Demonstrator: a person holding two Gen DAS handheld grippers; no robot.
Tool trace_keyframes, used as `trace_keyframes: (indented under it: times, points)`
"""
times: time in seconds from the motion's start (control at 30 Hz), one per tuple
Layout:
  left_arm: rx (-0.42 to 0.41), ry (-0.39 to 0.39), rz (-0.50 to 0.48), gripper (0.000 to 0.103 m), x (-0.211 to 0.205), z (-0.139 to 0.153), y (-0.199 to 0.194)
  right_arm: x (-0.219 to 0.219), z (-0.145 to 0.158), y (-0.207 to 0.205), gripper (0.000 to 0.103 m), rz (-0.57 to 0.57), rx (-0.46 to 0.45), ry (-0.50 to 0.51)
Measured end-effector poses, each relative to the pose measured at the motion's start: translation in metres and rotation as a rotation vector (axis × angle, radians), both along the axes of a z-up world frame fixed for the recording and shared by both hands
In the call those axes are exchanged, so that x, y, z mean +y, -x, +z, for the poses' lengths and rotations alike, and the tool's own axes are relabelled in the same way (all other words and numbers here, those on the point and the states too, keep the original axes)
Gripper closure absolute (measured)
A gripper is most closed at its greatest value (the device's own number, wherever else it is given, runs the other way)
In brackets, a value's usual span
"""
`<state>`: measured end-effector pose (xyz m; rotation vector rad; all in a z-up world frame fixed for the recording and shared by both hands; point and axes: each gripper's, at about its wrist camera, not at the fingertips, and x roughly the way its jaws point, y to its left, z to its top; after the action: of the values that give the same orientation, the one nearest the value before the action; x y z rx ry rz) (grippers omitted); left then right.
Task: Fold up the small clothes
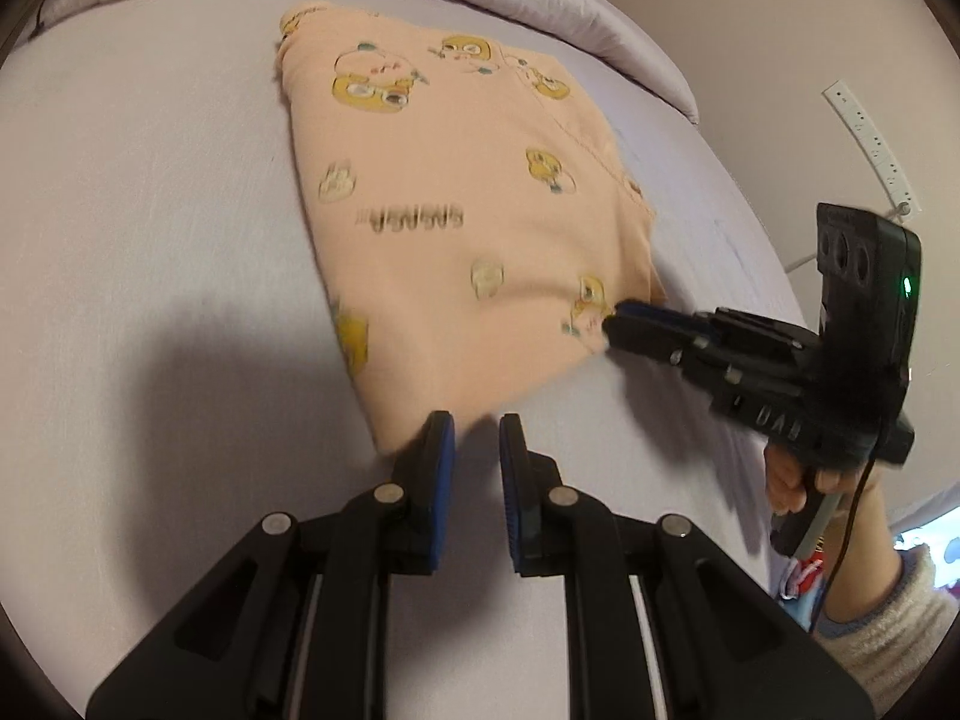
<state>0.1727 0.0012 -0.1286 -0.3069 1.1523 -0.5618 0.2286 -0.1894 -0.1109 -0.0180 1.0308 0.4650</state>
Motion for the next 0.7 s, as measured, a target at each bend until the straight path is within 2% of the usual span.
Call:
trace_keyframes:
  times: [0.03,0.13,0.2,0.27,0.33,0.4,0.5,0.7]
  points:
    - [0.002,0.01,0.0,0.086,0.006,-0.002,0.006,-0.003,0.003,0.001,0.09,-0.01,0.009,-0.018]
    - [0.008,0.059,0.018,0.081,0.021,-0.001,0.016,-0.014,0.008,0.006,0.074,-0.018,0.056,-0.101]
    - [0.014,0.103,0.053,0.065,0.035,0.0,0.016,-0.025,0.009,0.012,0.062,-0.028,0.07,-0.188]
    - [0.026,0.155,0.102,0.056,0.049,0.001,0.009,-0.039,0.014,0.013,0.061,-0.057,0.067,-0.284]
    - [0.039,0.202,0.158,0.054,0.061,0.001,-0.001,-0.054,0.016,0.012,0.053,-0.095,0.067,-0.374]
    - [0.043,0.239,0.196,0.053,0.069,0.001,-0.01,-0.071,0.013,0.009,0.04,-0.148,0.071,-0.46]
    - [0.073,0.33,0.261,0.05,0.078,-0.003,-0.035,-0.088,0.003,-0.003,0.039,-0.228,0.103,-0.517]
    - [0.14,0.44,0.328,0.05,0.077,-0.021,-0.08,-0.093,-0.02,-0.021,0.039,-0.256,0.193,-0.543]
